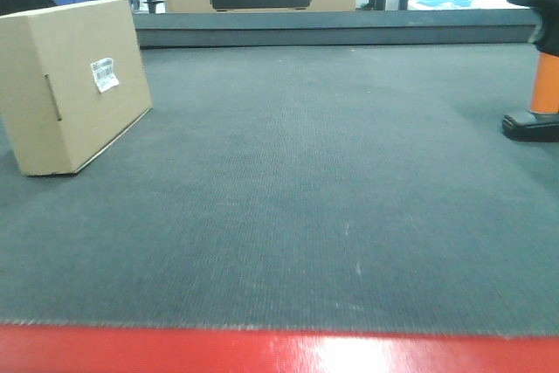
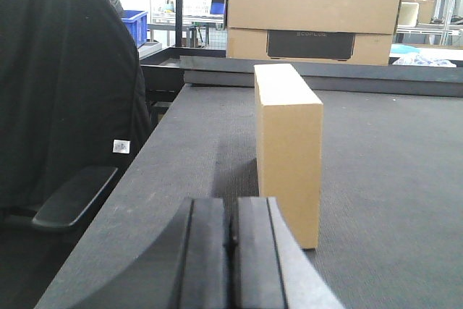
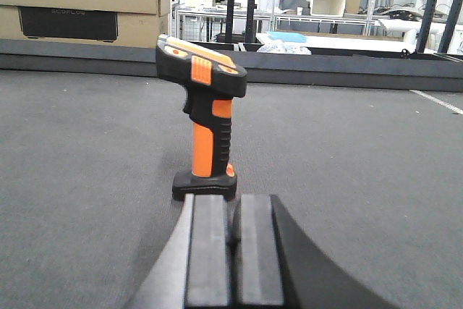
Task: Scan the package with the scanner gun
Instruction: 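Reach the left gripper down over the top of the cardboard box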
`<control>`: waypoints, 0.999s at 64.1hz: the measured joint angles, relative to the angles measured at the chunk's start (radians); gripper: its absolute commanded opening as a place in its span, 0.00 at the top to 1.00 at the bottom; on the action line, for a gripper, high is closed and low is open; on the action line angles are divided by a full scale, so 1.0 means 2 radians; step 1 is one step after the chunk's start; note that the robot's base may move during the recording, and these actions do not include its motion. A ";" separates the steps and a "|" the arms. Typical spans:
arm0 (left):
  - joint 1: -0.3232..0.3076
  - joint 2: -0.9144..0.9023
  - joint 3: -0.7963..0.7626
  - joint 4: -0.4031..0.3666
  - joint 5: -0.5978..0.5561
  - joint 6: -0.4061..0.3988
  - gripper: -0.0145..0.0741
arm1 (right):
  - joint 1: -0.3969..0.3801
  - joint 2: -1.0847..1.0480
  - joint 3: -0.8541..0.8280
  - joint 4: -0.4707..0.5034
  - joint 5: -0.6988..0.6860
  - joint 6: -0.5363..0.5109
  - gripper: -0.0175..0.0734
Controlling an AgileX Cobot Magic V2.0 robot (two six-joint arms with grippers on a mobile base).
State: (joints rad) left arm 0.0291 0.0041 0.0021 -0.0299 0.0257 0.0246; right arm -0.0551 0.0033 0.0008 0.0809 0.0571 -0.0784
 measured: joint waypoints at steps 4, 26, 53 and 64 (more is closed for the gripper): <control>0.000 0.000 0.000 0.000 0.000 0.000 0.96 | 0.000 0.000 0.000 0.000 0.000 0.000 0.99; 0.000 0.000 0.000 0.000 0.000 0.000 0.96 | 0.000 0.000 0.000 0.000 0.000 0.000 0.99; 0.000 0.000 0.000 0.000 -0.019 0.000 0.96 | 0.000 0.000 0.000 0.000 0.000 0.000 0.99; 0.000 0.004 -0.063 0.000 0.044 0.000 0.96 | 0.000 0.000 0.000 0.000 0.000 0.000 0.99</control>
State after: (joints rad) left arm 0.0291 0.0113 -0.1235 -0.0299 0.1130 0.0246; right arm -0.0551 0.0033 0.0008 0.0809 0.0571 -0.0784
